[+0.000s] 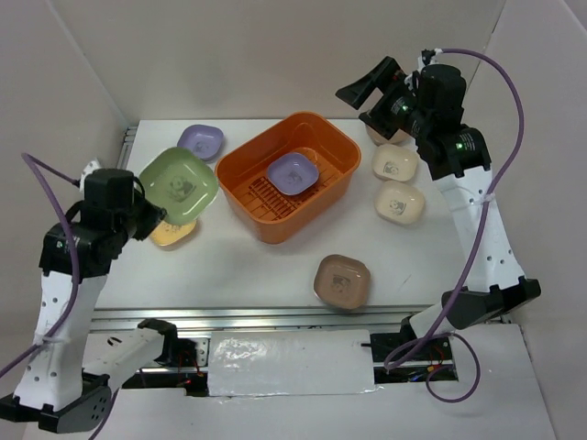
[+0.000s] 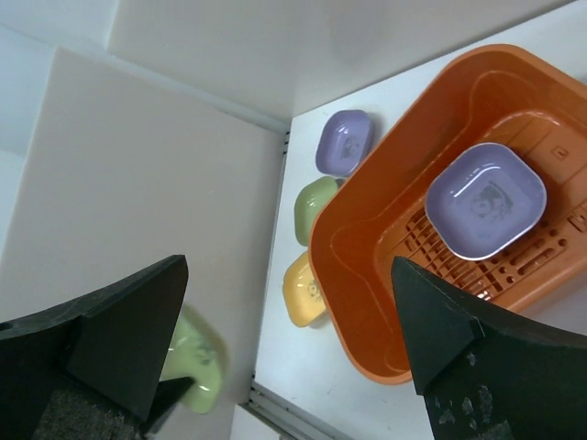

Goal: Place the plates into the plastic bin on the countertop

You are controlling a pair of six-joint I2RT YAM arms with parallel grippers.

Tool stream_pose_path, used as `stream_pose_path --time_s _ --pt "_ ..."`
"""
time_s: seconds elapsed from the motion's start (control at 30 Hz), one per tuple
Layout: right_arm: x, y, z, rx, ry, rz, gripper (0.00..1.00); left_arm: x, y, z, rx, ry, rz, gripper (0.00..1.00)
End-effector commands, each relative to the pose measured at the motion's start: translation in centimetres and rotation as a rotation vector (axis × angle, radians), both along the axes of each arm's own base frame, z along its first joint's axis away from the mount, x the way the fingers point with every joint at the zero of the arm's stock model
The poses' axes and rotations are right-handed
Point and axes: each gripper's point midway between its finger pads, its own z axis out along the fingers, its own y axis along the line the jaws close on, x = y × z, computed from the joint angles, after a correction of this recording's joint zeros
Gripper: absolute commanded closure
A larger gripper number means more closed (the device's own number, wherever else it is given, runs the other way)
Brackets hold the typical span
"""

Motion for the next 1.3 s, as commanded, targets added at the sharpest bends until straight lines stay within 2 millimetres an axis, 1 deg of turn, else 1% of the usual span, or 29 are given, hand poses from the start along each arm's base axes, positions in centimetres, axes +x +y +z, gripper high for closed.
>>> stream_pose_path --time_s 0.0,0.03,0.07,0.1,0.13,0.17,0.2,0.23,0.27,0.3,0.33,0.37,0.4,0.43,0.47,0.5,0.57,0.63,0.67,0.73,0.77,0.83,0.87,0.93,1.0,1.03,1.2,1.23,1.27 --pt "-0.5 -0.9 -0.2 0.010 0.016 -0.007 0.00 3.3 -0.6 2.4 0.033 -0.040 -0.028 1.00" --pt "-0.2 -1.3 -0.7 0.008 0.029 -0.021 0.00 5.0 -1.7 2.3 0.007 -0.033 -0.057 1.00" --pt "0.2 -1.6 -1.1 0.002 0.038 -0.036 0.00 6.4 -2.6 3.4 -0.026 -0.068 -0.081 1.00" --pt "0.6 -2.0 -1.9 0.000 0.059 -0.051 0.00 8.5 -3.8 4.8 -0.073 -0.132 -0.101 1.00" --pt "0.9 -2.7 -2.4 0.000 0.072 -0.071 0.00 10.7 -6.2 3.9 -0.127 -0.099 -0.161 1.00" --pt "1.3 -3.3 -2.8 0.002 0.078 -0.094 0.00 12.3 -7.6 5.1 -0.172 -0.135 -0.178 1.00" --pt "1.8 -4.0 -4.1 0.000 0.108 -0.118 0.00 15.2 -9.3 3.9 -0.192 -0.112 -0.192 1.00" --pt "2.0 -4.9 -4.8 0.002 0.122 -0.148 0.00 16.5 -11.1 5.4 -0.219 -0.146 -0.223 1.00" --pt "2.2 -5.5 -5.3 0.016 0.133 -0.173 0.00 17.7 -12.1 5.5 -0.232 -0.147 -0.222 1.00" --pt "2.4 -6.2 -8.2 0.004 0.192 -0.207 0.00 19.9 -13.3 3.2 -0.222 -0.098 -0.217 1.00" --pt "2.0 -7.3 -9.0 0.009 0.207 -0.238 0.00 20.9 -14.7 2.9 -0.221 -0.098 -0.224 1.00" --pt "1.7 -8.0 -11.9 0.004 0.274 -0.261 0.00 22.1 -15.3 3.8 -0.238 -0.128 -0.199 1.00" --pt "0.8 -8.8 -12.4 0.004 0.281 -0.291 0.00 23.7 -16.4 1.7 -0.246 -0.094 -0.194 1.00" --pt "0.4 -9.6 -13.1 0.007 0.291 -0.312 0.00 24.5 -17.5 1.5 -0.264 -0.106 -0.196 1.00" --pt "-0.2 -10.0 -15.6 0.001 0.339 -0.321 0.00 25.2 -18.1 0.8 -0.288 -0.099 -0.171 1.00" --pt "-1.2 -10.2 -15.5 0.008 0.326 -0.323 0.00 26.1 -18.9 -1.3 -0.291 -0.069 -0.163 1.00" --pt "-2.1 -10.7 -17.2 0.013 0.349 -0.333 0.00 27.3 -20.6 -4.0 -0.330 -0.037 -0.142 1.00" --pt "-3.1 -10.5 -17.1 0.016 0.339 -0.324 0.00 28.1 -22.3 -5.0 -0.359 -0.034 -0.146 1.00" --pt "-3.4 -10.4 -17.3 0.017 0.344 -0.317 0.00 28.6 -23.0 -7.0 -0.351 0.000 -0.141 1.00" --pt "-3.8 -10.1 -17.5 0.006 0.356 -0.298 0.00 29.3 -24.5 -7.3 -0.362 0.000 -0.160 1.00" --pt "-3.9 -10.0 -17.4 0.004 0.357 -0.294 0.00 29.5 -24.7 -9.9 -0.339 0.055 -0.148 1.00" --pt "-4.2 -10.1 -17.7 -0.012 0.359 -0.295 0.00 30.0 -25.2 -10.7 -0.324 0.070 -0.149 1.00" --pt "-4.4 -10.1 -18.1 -0.019 0.371 -0.300 0.00 29.9 -25.0 -12.8 -0.301 0.119 -0.134 1.00" --pt "-4.9 -10.2 -18.5 -0.027 0.371 -0.300 0.00 29.7 -24.8 -14.5 -0.292 0.159 -0.112 1.00" --pt "-5.5 -10.2 -19.6 -0.036 0.395 -0.297 0.00 29.3 -24.0 -16.4 -0.274 0.207 -0.083 1.00" --pt "-5.8 -10.1 -20.6 -0.049 0.419 -0.289 0.00 29.1 -23.7 -16.8 -0.268 0.216 -0.078 1.00" --pt "-6.7 -10.1 -21.9 -0.075 0.451 -0.266 0.00 28.5 -22.4 -17.3 -0.230 0.234 -0.075 1.00" --pt "-6.9 -10.0 -22.2 -0.076 0.455 -0.261 0.00 28.3 -22.5 -17.4 -0.228 0.246 -0.091 0.97" --pt "-6.9 -10.0 -22.2 -0.079 0.453 -0.261 0.00 28.2 -22.6 -17.6 -0.222 0.257 -0.098 0.88"
